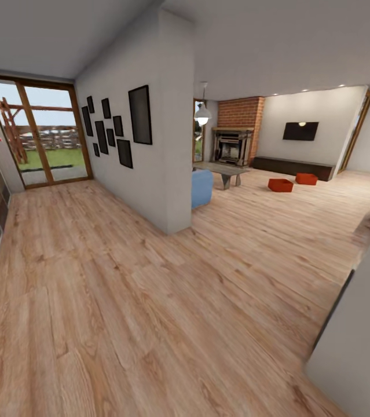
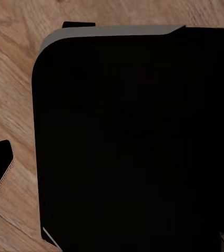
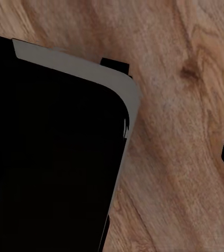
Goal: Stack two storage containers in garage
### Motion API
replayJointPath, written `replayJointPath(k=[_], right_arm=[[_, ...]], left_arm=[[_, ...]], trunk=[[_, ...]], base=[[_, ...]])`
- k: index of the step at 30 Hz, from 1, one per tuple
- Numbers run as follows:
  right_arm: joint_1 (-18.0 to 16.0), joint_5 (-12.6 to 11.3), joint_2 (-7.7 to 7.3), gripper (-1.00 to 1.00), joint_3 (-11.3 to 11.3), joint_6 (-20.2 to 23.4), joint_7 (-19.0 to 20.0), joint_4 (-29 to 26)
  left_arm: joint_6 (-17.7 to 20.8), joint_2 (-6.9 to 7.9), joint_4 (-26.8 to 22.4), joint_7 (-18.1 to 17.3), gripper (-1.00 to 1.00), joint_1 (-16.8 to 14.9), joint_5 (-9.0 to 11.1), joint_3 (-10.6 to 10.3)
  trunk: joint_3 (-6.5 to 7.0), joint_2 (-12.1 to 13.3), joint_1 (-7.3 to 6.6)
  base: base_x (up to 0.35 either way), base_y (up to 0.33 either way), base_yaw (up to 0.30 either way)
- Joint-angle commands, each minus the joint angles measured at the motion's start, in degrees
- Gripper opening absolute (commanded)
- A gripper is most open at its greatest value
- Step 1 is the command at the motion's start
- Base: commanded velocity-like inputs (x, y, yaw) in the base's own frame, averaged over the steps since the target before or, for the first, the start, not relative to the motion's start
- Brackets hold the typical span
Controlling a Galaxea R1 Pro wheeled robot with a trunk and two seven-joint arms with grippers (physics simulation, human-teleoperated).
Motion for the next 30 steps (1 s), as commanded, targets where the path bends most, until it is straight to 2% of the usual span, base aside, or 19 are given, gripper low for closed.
replayJointPath(k=[1, 30], right_arm=[[-0.04, -0.62, 0.00, 1.00, 0.38, -0.23, 0.31, 0.09], [-0.04, -0.51, -0.18, 1.00, 0.42, -0.33, 0.31, 0.10]], left_arm=[[-0.17, 0.00, 0.03, -0.07, 1.00, -0.02, 0.19, 0.03], [-0.24, -0.09, 0.11, -0.10, 1.00, -0.02, 0.02, 0.24]], trunk=[[-0.05, -0.02, 0.03], [-0.05, -0.02, 0.03]], base=[[0.321, 0.000, 0.001], [0.321, 0.000, 0.000]])
